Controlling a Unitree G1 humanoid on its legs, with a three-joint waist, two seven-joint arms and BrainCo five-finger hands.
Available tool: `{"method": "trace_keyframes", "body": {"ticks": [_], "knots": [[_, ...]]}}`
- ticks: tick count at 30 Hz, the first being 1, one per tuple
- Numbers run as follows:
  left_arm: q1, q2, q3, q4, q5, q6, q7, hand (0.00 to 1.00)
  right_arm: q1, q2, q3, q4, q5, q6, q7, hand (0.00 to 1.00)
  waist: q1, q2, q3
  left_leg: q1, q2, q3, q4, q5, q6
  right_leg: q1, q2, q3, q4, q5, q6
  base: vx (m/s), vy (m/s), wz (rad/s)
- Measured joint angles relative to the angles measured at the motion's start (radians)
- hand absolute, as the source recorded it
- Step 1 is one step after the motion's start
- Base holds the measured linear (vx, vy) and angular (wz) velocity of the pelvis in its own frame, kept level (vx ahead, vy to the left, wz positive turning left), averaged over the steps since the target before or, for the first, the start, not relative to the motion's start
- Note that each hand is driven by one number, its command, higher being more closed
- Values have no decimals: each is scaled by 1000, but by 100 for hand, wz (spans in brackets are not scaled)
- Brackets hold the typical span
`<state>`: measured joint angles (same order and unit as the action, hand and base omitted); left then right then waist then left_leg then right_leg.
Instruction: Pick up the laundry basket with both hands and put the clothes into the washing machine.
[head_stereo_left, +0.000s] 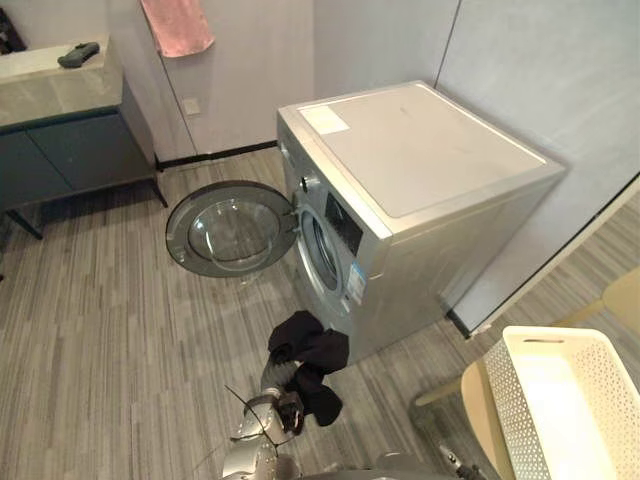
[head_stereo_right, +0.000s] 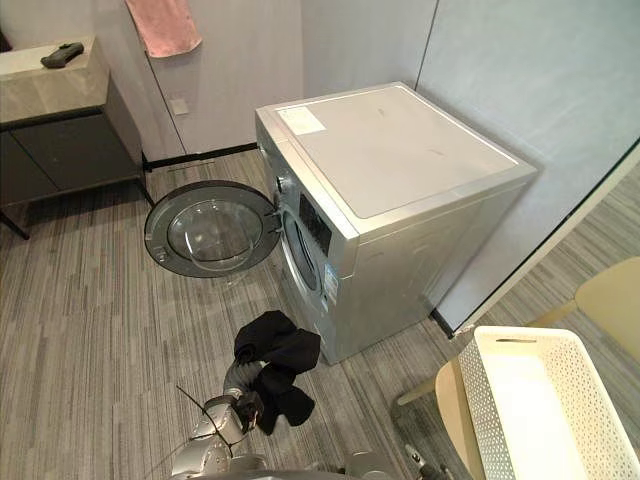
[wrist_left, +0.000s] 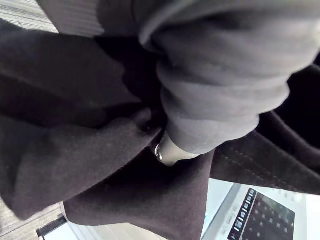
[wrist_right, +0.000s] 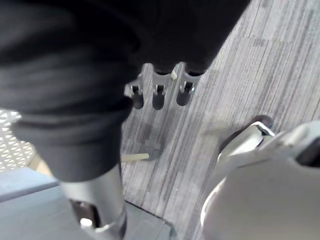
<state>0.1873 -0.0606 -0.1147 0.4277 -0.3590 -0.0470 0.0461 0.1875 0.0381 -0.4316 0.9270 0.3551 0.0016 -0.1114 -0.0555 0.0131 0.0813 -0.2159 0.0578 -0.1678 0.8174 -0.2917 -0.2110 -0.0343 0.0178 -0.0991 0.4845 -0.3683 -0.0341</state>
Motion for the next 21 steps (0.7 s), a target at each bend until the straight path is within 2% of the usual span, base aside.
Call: {"method": "trace_keyframes", "body": {"ticks": [1, 2, 3, 4, 5, 6, 7, 9, 11, 12, 13, 14, 15, 16, 17, 18, 19, 20, 21], "knots": [[25, -2, 0, -14, 0, 1, 0, 100, 12, -7, 0, -2, 0, 0, 0, 0, 4, 8, 0, -47, 24, 19, 130, 70, -52, 34, 18, 13, -6, -3, -3, 102, -11, -30], [39, -3, 0, -25, 0, 1, 0, 100, 13, -8, 2, -2, 0, 0, 0, 0, 16, 23, 1, -68, 42, 41, 187, 114, -45, 45, 29, 27, -9, -5, -4, 105, -8, -56], [55, -1, 12, -37, 1, 1, 0, 100, 8, -13, 7, -6, 1, 0, -1, 0, 25, 18, -1, -105, 70, 69, 260, 197, -45, 62, 46, 53, -23, -10, -14, 165, 0, -64], [58, 6, 22, -37, 5, 1, 0, 100, 7, -8, 25, -13, 2, -1, -3, 0, 28, 3, -6, -153, 98, 96, 329, 251, -30, 87, 51, 74, -55, -2, -22, 144, 5, -64], [60, 10, 27, -37, 7, 2, -1, 100, 5, -8, 32, -15, 2, -1, -4, 0, 32, 1, -5, -169, 117, 116, 335, 221, 14, 97, 51, 95, -67, -1, -24, 189, 17, -63], [59, 15, 39, -37, 7, 2, -1, 100, 4, -8, 45, -24, 3, -1, -6, 0, 35, 1, -5, -190, 144, 134, 305, 170, 96, 106, 49, 122, -83, 0, -23, 219, 61, -75], [59, 14, 41, -35, 7, 2, 3, 100, -3, -5, 49, -29, 7, -1, -14, 0, 40, -3, -6, -197, 167, 139, 205, 123, 139, 117, 38, 158, -98, 9, -9, 253, 94, -80], [59, 17, 40, -32, 5, 1, 8, 100, -17, -10, 49, -27, 7, 0, -21, 0, 44, -16, -13, -196, 169, 85, -29, 106, 141, 124, 11, 212, -128, 13, 0, 326, 208, -78], [58, 24, 41, -18, 2, 0, 23, 100, -53, -15, 46, 1, 5, -2, -22, 0, 45, -30, -20, -186, 169, -37, -324, 118, 129, 142, -23, 280, -178, 24, 35, 393, 354, -80], [56, 27, 41, -9, 2, 0, 25, 100, -60, -25, 40, 17, 3, -3, -22, 0, 45, -34, -23, -184, 167, -72, -391, 128, 115, 145, -37, 300, -183, 22, 52, 361, 415, -84], [53, 29, 40, 21, 3, 0, 26, 100, -74, -35, 24, 61, -5, -4, -22, 0, 45, -35, -29, -161, 168, -108, -477, 160, 78, 162, -60, 333, -190, 9, 92, 374, 481, -85], [56, 19, 34, 60, 3, 0, 26, 100, -69, -60, 5, 84, -6, -4, -22, 0, 48, -9, -48, -140, 170, -102, -518, 247, 84, 185, -74, 364, -197, -4, 128, 386, 539, -87], [58, 21, 30, 79, 4, 1, 24, 100, -69, -71, -17, 108, -10, -3, -21, 0, 48, -10, -63, -142, 161, -100, -490, 282, -59, 192, -92, 379, -194, -15, 149, 367, 597, -60], [50, 60, 25, 104, 5, 3, 25, 100, -75, -40, -51, 150, -12, 1, -19, 0, 36, -67, -84, -149, 95, -51, -448, 250, -19, 183, -165, 382, -184, -2, 190, 348, 538, -16], [38, 102, 8, 106, 7, 4, 24, 100, -68, -17, -82, 181, -12, 5, -17, 0, 14, -91, -99, -161, 64, -38, -427, 235, 4, 172, -196, 378, -178, 70, 227, 330, 476, 5], [25, 116, -1, 118, 7, 2, 21, 100, -67, -11, -96, 192, -13, 9, -16, 0, 17, -89, -98, -163, 58, -32, -419, 227, 18, 163, -198, 386, -171, 118, 245, 351, 505, 8], [4, 129, -7, 124, 8, 1, 20, 100, -58, -2, -115, 195, -13, 11, -17, 0, 21, -83, -101, -160, 45, -15, -419, 219, 33, 144, -202, 407, -155, 194, 267, 283, 483, -16], [-4, 143, -8, 125, 8, -2, 20, 100, -55, 2, -121, 193, -13, 12, -13, 0, 22, -75, -102, -151, 41, 11, -423, 205, 61, 111, -208, 429, -119, 266, 272, 243, 480, -23], [-6, 146, -9, 124, 9, -2, 20, 100, -55, 2, -120, 193, -13, 12, -12, 0, 19, -73, -102, -148, 38, 21, -424, 202, 68, 99, -212, 433, -107, 286, 270, 112, 285, -44]]}}
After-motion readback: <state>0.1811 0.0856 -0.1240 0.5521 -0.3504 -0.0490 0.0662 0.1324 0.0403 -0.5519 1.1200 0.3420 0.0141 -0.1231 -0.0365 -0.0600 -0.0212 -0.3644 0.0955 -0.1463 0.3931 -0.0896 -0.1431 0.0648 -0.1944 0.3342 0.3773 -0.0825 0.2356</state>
